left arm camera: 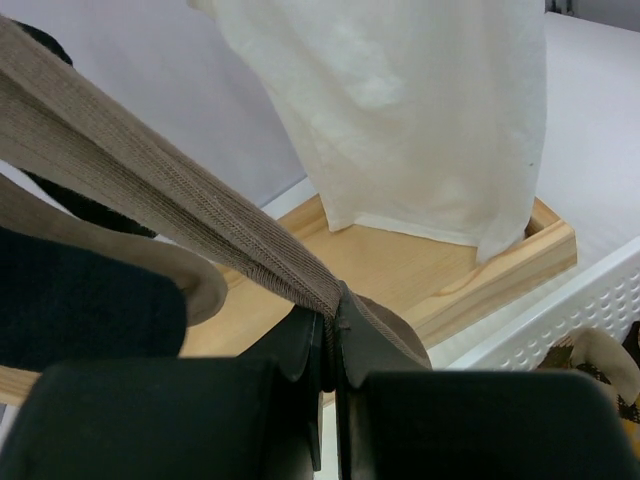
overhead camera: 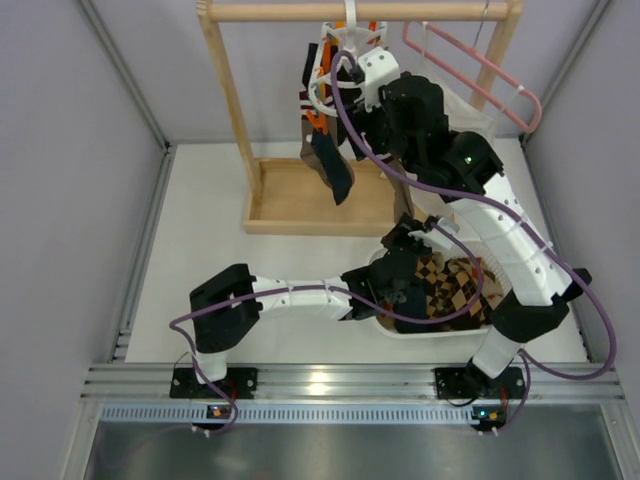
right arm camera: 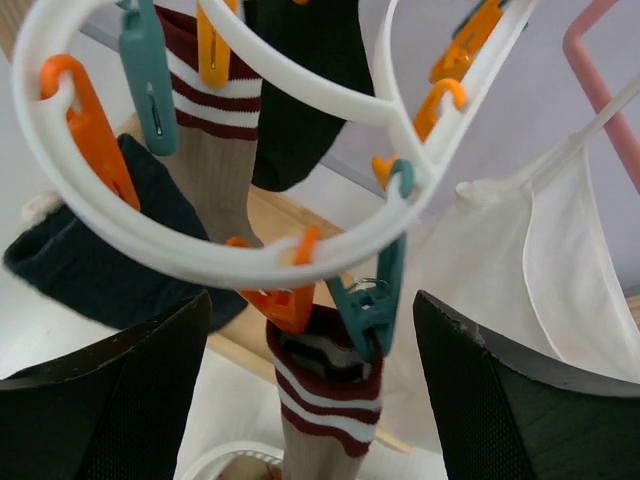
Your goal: Remove the socks clipped to the hanger
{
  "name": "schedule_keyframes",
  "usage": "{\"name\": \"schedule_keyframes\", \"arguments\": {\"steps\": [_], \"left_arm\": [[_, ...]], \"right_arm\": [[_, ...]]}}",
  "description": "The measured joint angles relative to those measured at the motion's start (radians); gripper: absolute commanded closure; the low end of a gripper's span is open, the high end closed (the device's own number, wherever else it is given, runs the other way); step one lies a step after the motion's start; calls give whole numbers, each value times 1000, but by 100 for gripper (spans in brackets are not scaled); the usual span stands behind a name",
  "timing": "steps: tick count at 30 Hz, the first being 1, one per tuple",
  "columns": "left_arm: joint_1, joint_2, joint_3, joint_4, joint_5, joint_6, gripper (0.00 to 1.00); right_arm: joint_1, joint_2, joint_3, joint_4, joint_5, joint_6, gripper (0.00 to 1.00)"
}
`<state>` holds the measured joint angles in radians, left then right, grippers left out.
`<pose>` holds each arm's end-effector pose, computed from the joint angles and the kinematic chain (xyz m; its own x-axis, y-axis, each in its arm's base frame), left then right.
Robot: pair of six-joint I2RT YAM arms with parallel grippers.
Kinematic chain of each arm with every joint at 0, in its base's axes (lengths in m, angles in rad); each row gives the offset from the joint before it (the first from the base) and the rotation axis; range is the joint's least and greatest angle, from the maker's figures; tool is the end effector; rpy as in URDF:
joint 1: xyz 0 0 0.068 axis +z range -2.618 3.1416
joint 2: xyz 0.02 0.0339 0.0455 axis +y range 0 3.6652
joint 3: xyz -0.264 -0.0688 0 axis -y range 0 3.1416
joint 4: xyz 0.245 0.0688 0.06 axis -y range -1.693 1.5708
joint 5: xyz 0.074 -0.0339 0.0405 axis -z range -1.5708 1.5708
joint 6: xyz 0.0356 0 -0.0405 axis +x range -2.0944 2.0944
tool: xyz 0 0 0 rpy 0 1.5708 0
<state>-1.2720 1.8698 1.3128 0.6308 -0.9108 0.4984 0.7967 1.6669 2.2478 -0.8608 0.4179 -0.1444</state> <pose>0.1543 -0.4056 0.2943 0.1883 0.3843 -0.9038 0.3006 0.8536 0.4256 0.2338 0.2184 0.5315 -0.1363 -0.3276 -0.9349 -0.4047 0.8798 -0.2492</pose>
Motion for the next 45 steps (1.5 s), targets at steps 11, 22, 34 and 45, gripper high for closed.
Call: {"name": "schedule_keyframes", "arguments": {"steps": [11, 22, 34, 45], "left_arm": [[0, 5, 21, -3, 12, 7, 100], [0, 5, 21, -3, 13, 1, 100], [0, 5, 20, -3, 15, -2, 100], [0, 5, 10, -3, 28, -7, 100]], "right_arm": [[-7, 40, -1, 2, 6, -47, 22], [-49, -38, -25, 0, -103, -47, 27], [-54, -11, -21, 7, -120, -71, 42], [-54, 51, -21, 50, -45, -111, 49]]}}
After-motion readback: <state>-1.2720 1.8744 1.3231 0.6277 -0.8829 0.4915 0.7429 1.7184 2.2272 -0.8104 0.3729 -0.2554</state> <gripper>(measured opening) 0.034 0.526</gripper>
